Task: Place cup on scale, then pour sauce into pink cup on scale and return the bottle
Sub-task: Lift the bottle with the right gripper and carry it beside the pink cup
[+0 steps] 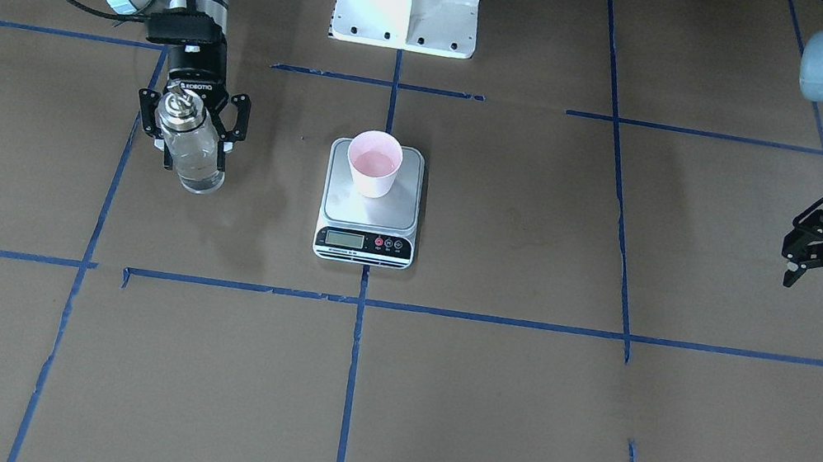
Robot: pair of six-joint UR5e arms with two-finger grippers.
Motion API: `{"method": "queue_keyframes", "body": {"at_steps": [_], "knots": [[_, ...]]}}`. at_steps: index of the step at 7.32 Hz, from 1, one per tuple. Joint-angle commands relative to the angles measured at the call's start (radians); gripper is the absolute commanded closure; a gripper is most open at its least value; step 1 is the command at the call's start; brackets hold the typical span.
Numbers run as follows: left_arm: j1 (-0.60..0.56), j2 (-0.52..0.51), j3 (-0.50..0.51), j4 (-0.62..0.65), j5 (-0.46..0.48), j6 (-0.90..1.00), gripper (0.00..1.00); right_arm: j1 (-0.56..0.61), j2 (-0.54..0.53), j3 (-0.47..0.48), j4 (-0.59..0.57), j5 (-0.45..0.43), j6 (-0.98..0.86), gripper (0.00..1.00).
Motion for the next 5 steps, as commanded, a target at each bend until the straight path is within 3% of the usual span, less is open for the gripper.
{"method": "queue_keyframes", "body": {"at_steps": [1,3,5], "knots": [[0.0,0.0,-0.001,0.0,0.0,0.001,0.01,-0.009,0.033,0.016,-0.065,-0.006,-0.004,1.0],[0.0,-0.003,0.009,-0.002,0.0,0.001,0.01,-0.006,0.141,0.033,-0.285,-0.008,-0.045,1.0],[0.002,-0.006,0.013,0.0,0.0,0.001,0.01,-0.007,0.146,0.047,-0.384,-0.006,-0.054,1.0]]}}
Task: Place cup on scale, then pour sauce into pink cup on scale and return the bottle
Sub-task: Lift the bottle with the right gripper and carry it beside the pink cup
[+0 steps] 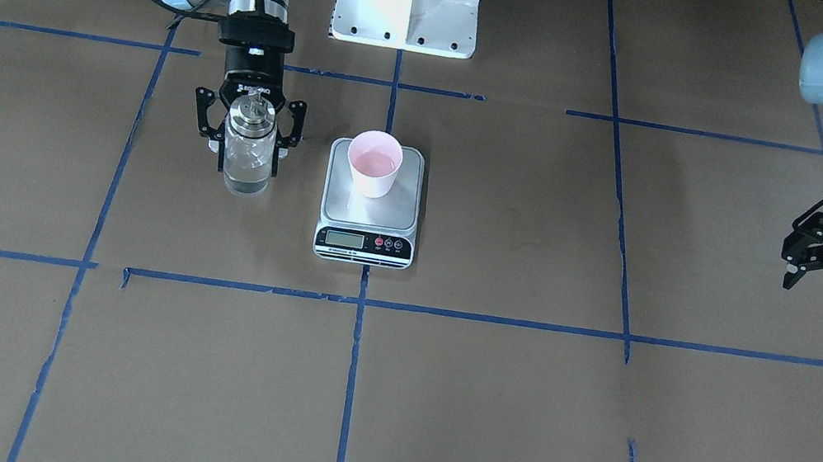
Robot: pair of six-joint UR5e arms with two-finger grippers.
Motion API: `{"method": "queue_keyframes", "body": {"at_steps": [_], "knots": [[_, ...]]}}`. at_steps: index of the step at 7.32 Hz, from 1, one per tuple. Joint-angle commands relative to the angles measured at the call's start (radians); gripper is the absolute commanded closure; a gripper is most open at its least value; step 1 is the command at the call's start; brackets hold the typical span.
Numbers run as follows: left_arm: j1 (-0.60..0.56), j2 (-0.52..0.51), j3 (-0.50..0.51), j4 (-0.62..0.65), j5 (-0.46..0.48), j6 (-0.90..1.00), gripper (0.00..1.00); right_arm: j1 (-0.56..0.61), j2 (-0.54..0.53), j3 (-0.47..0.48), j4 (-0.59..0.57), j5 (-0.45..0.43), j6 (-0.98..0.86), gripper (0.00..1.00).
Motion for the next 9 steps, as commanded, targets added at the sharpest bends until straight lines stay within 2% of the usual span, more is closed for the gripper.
{"method": "queue_keyframes", "body": {"at_steps": [1,2,3,4,5,7,9], "knots": [[0.001,-0.002,0.003,0.0,-0.002,0.0,0.01,0.0,0.008,0.006,-0.073,-0.001,-0.079,1.0],[0.001,-0.002,0.002,0.001,-0.002,0.0,0.01,0.002,-0.006,0.002,-0.073,-0.033,-0.195,1.0],[0.001,-0.002,0.002,0.0,0.0,0.0,0.01,0.002,0.003,0.005,-0.076,-0.046,-0.427,1.0],[0.001,-0.002,0.002,0.0,0.0,0.0,0.01,0.002,-0.003,0.002,-0.082,-0.081,-0.496,1.0],[0.001,-0.002,0.002,0.0,0.0,0.0,0.01,0.002,0.0,0.005,-0.143,-0.084,-0.508,1.0],[0.001,-0.002,0.0,0.001,0.0,0.0,0.01,-0.001,0.066,0.038,-0.466,-0.142,-0.552,1.0],[0.001,-0.002,0.002,0.001,0.0,0.0,0.01,-0.006,0.082,0.043,-0.577,-0.175,-0.554,1.0]]}}
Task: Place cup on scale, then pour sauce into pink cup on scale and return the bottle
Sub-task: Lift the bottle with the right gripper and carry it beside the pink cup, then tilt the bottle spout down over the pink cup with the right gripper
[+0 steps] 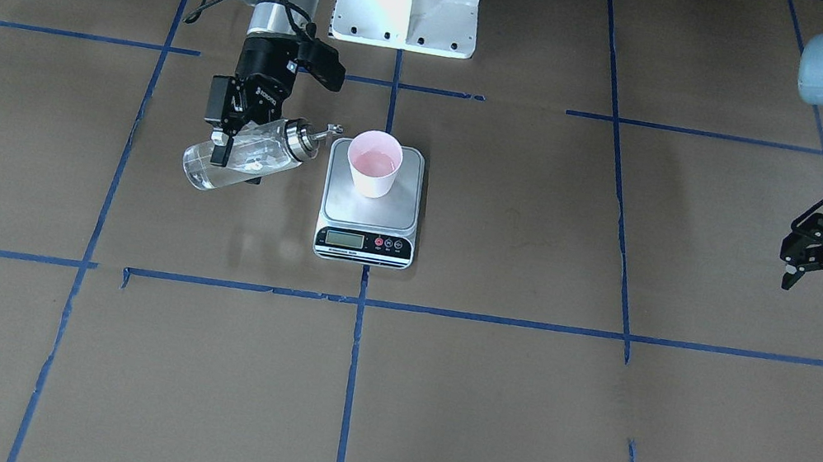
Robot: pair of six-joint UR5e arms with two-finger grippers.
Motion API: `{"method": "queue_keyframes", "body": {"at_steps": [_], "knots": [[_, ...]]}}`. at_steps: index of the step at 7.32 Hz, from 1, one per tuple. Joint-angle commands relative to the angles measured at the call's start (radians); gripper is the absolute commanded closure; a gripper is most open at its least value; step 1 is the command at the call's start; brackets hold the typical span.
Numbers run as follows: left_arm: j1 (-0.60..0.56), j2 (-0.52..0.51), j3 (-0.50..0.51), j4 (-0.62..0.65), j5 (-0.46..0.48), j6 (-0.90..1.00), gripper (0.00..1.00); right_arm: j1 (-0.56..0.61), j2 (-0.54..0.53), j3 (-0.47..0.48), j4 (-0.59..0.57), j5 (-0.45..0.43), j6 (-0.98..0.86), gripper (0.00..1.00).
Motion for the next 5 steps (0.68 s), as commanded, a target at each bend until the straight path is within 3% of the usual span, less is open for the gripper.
{"method": "queue_keyframes", "body": {"at_steps": [1,5], "knots": [[0.0,0.0,0.001,0.0,0.0,0.0,0.01,-0.01,0.013,0.005,-0.126,-0.035,-0.007,1.0],[0.0,0.0,0.004,-0.001,-0.002,0.0,0.01,-0.041,0.013,-0.001,-0.14,-0.11,-0.14,1.0]]}}
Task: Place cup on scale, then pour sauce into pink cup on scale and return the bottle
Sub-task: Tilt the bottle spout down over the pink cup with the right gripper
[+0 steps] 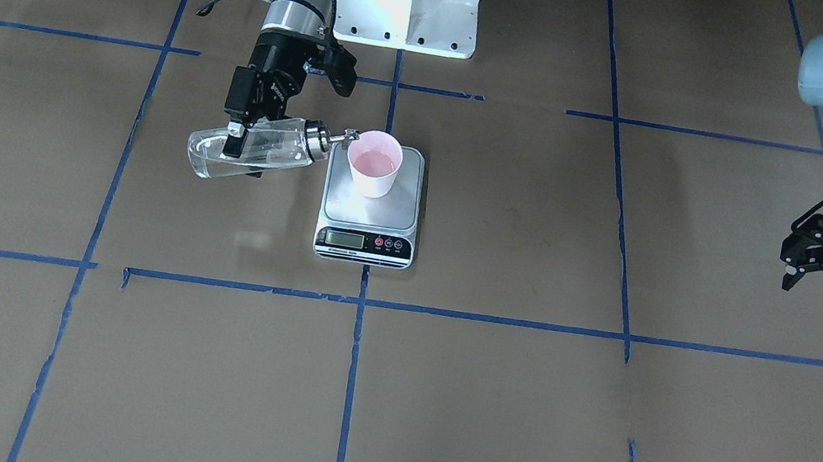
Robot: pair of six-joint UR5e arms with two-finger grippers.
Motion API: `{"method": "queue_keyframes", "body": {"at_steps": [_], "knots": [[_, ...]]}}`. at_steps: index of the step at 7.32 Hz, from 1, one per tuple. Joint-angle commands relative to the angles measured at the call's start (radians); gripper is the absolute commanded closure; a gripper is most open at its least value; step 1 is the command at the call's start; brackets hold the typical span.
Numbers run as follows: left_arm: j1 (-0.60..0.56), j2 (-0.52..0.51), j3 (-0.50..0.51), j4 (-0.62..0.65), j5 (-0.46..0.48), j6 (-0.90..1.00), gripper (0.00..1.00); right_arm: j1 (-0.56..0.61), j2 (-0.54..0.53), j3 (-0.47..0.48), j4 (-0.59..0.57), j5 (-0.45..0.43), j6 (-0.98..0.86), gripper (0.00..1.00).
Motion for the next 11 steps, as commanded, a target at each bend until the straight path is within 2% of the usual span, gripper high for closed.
{"method": "queue_keyframes", "body": {"at_steps": [1,6,8,11], "knots": [[0.0,0.0,0.0,-0.001,-0.001,0.0,0.01,-0.011,0.0,-0.002,-0.02,-0.046,-0.094,1.0],[0.002,0.0,0.002,-0.001,-0.003,-0.001,0.01,-0.009,0.0,0.007,-0.02,-0.111,-0.38,1.0],[0.003,-0.002,0.0,-0.002,-0.003,-0.066,0.01,-0.009,-0.001,0.007,-0.021,-0.147,-0.488,1.0],[0.003,-0.002,0.0,-0.004,-0.001,-0.066,0.01,-0.008,-0.001,0.036,-0.021,-0.147,-0.541,1.0]]}}
